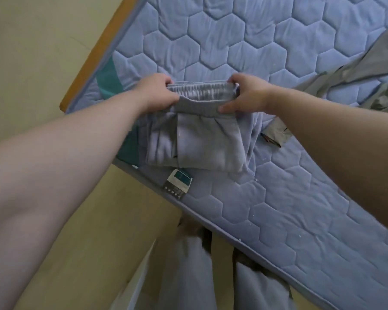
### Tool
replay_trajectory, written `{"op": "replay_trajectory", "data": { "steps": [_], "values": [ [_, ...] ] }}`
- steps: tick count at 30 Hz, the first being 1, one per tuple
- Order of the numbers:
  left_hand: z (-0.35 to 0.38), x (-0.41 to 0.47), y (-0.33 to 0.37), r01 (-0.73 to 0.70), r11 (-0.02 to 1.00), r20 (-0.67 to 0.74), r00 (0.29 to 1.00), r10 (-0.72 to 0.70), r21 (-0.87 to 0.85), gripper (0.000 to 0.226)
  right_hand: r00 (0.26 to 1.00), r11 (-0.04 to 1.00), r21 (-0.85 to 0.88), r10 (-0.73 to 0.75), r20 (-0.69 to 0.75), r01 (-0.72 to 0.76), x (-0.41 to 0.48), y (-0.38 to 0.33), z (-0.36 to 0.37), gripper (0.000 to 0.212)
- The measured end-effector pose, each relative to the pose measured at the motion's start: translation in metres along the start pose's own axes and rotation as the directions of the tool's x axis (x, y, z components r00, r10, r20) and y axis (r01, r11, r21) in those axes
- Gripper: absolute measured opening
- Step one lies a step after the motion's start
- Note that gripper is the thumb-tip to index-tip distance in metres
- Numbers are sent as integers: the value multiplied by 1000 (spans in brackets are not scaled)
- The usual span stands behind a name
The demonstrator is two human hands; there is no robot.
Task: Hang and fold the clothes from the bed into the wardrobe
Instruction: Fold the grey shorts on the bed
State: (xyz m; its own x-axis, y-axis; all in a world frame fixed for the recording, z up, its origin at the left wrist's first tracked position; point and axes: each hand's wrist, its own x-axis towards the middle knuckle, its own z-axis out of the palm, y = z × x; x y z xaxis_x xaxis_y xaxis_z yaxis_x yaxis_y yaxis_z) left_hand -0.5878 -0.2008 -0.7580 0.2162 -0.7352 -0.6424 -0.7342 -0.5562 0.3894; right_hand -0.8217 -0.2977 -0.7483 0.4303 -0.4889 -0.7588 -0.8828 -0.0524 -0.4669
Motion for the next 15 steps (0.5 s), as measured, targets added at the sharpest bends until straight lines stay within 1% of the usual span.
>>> {"op": "replay_trajectory", "data": {
  "steps": [1,2,3,4,6,7,9,10,11,12,13,15],
  "values": [
    [3,6,-1,-18,987,-19,1000,22,161,27,999,997,-80,3,-35,-6,7,0,1,69],
    [9,19,-4,-27,963,-27,999,35,269,36,998,991,-132,10,-59,-18,22,3,5,75],
    [12,26,-5,-37,945,-33,998,50,325,43,997,983,-183,1,-83,-16,30,4,7,79],
    [13,28,-3,-47,936,-19,998,57,350,49,995,968,-251,-12,-98,-14,35,5,10,82],
    [12,39,0,-91,939,62,995,74,332,59,992,921,-389,-35,-120,-14,48,0,12,90],
    [8,44,3,-111,937,124,990,73,330,66,995,889,-458,-43,-88,-2,53,-5,11,96],
    [1,48,10,-149,904,233,971,56,400,74,999,840,-541,-21,26,32,59,-17,11,106],
    [-2,49,13,-170,883,272,961,50,438,72,997,845,-534,1,78,41,61,-23,9,109],
    [-4,52,15,-193,866,299,953,52,462,64,993,861,-507,23,112,37,62,-28,6,109],
    [-4,53,17,-218,848,321,945,60,483,55,992,868,-495,35,122,30,61,-32,4,103],
    [-4,53,19,-238,834,340,938,65,499,47,992,858,-514,43,120,25,59,-37,3,92],
    [-4,48,21,-267,815,339,936,92,514,38,993,799,-600,41,108,32,52,-45,6,72]
  ]
}}
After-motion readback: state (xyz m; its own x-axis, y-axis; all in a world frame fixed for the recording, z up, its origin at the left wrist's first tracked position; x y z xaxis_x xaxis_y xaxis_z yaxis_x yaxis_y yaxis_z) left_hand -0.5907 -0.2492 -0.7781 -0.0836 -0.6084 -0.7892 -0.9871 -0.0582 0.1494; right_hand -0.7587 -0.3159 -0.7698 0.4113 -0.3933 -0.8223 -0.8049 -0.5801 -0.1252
